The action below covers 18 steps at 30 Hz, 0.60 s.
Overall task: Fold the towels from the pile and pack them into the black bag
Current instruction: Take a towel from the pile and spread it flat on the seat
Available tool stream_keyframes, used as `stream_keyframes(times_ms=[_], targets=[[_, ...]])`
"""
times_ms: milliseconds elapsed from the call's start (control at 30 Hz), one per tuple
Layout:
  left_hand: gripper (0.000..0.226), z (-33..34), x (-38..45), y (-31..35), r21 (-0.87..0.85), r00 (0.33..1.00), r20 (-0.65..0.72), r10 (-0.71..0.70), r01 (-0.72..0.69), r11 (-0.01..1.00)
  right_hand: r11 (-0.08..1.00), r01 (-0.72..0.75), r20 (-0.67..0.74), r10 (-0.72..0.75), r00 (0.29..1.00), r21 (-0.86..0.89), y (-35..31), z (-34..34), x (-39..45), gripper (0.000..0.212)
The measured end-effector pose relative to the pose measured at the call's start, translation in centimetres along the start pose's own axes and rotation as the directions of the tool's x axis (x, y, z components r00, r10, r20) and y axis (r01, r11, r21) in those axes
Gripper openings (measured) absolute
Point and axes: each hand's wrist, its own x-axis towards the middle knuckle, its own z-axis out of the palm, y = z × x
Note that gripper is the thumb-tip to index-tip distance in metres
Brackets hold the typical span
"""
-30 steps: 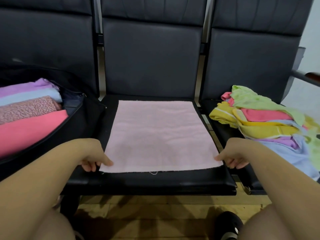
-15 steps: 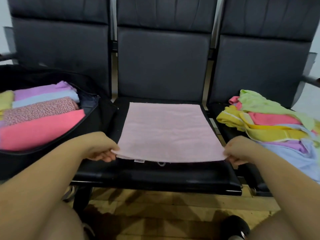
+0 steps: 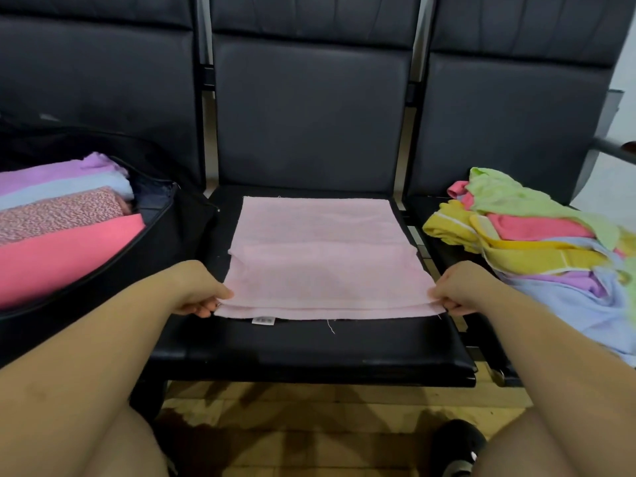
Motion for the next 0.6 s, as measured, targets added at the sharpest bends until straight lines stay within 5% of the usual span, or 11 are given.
stream_keyframes(times_ms=[167,600], targets=[[0.028,0.4,0.6,0.0,0.058,0.997,0.064,-0.049,0.045,0.997,0.997,-0.061,0.009,0.062,0.998,-0.048,0.4,0.2,0.8,0.029],[0.023,1.1,-1.0,1.5,0.234,0.989,0.093,-0.116,0.092,0.968,0.998,-0.067,0.094,0.069,0.993,-0.023,0.6,0.1,-0.1,0.011]])
